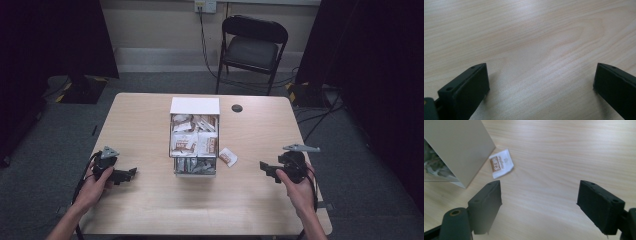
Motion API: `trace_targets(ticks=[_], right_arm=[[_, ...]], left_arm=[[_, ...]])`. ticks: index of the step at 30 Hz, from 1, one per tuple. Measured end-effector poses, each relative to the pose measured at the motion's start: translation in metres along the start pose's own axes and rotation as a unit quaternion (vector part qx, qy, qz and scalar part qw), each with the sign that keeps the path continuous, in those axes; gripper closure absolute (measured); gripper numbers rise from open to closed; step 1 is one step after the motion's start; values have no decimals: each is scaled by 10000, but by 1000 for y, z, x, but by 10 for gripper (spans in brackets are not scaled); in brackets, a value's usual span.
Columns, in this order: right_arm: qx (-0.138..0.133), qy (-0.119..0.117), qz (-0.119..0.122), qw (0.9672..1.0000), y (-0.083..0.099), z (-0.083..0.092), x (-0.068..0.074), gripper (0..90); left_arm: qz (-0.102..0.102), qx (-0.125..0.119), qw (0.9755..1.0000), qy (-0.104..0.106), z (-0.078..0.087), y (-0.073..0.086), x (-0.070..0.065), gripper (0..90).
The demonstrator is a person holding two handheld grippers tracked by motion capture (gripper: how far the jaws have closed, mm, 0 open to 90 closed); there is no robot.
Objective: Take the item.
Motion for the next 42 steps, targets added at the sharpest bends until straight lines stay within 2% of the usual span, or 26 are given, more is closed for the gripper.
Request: trace_targets(ticks=[11,14,21,23,24,27,28,36,42], right_arm=[[237,324,-220,9990,39,10,-28,165],[351,356,-461,9977,55,7,-37,166],[674,610,-658,9937,80,-3,-48,155],[830,718,-550,9924,86,-7,-47,147],[826,883,-412,9918,88,-10,-47,143],[801,1067,-282,9907,88,-14,-45,136],[787,1181,-140,9898,88,-16,-43,114],[438,1302,-98,9905,88,-24,-44,4],[454,1300,-89,9904,88,-25,-44,0]], left_arm=[[-4,0,10000,-3,0,0,0,0],[-2,2,10000,-5,0,0,0,0],[-3,-2,10000,-5,0,0,0,0],[-2,0,10000,-5,0,0,0,0],[-2,-2,10000,-4,0,0,0,0],[-3,0,10000,-7,0,0,0,0],[-13,6,10000,-7,0,0,0,0],[-2,-1,10000,-6,0,0,0,0],[-11,6,10000,-7,0,0,0,0]])
Point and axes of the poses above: each handheld gripper's, and its own axes: z roughly backward along the jaws, y roughly out of its underside, x roughly to its left, the point moved 9 cm from there along -z, roughly forward along the jaws, and after that the axes turned 11 degrees about z, right-handed, at the moved point
